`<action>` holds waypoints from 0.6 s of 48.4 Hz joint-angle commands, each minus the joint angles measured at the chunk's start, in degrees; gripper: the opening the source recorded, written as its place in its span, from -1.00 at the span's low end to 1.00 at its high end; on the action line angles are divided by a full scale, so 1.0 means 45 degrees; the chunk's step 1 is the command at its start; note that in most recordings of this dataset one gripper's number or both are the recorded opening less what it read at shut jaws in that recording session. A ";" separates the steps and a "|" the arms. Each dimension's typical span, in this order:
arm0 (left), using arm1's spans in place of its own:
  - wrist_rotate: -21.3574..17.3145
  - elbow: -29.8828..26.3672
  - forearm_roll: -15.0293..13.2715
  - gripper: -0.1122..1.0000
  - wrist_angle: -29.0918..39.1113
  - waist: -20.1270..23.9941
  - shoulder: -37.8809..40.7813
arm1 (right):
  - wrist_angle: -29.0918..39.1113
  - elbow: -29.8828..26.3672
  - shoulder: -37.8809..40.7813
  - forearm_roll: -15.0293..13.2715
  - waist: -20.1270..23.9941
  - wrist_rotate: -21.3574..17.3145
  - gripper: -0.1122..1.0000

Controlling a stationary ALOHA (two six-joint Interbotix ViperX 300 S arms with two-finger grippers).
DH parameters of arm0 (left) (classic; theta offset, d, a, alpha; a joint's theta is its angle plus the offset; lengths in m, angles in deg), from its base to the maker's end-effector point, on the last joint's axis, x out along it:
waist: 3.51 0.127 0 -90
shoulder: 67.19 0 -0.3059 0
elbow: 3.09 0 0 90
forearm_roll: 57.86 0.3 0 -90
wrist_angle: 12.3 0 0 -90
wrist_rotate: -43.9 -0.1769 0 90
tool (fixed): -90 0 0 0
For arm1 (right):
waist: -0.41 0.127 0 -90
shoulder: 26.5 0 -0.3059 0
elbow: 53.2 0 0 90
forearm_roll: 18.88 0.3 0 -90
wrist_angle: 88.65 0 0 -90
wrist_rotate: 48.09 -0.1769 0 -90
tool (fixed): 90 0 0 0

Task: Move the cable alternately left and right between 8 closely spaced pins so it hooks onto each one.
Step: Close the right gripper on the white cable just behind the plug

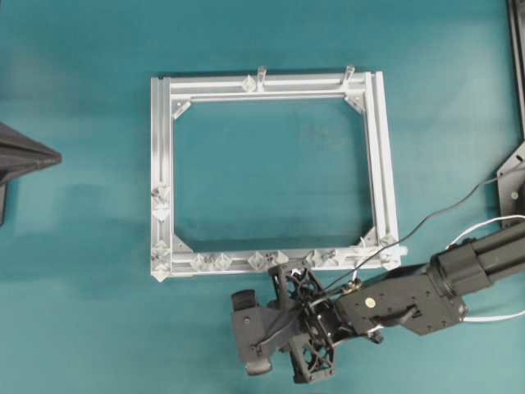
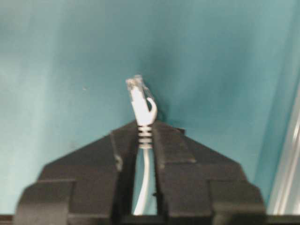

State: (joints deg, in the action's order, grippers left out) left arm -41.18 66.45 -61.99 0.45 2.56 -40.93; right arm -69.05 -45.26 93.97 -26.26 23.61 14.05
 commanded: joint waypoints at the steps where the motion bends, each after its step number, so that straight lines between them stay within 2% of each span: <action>1: 0.0234 -0.0117 0.0020 -0.80 -0.0078 -0.0039 0.0195 | -0.0039 -0.0254 -0.0215 -0.0039 0.0000 -0.0176 -0.63; 15: 0.0254 -0.0098 0.0020 -0.80 -0.0098 -0.0039 0.0195 | 0.0547 -0.0664 -0.0254 -0.0039 0.0000 -0.0898 -0.63; 29: 0.0254 -0.0059 0.0039 -0.80 -0.0098 -0.0039 0.0195 | 0.2070 -0.0957 -0.0781 -0.0039 0.0000 -0.2695 -0.63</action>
State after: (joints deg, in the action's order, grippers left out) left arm -40.48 66.80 -62.08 0.54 2.56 -40.93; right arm -60.70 -48.34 93.80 -26.26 23.44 3.07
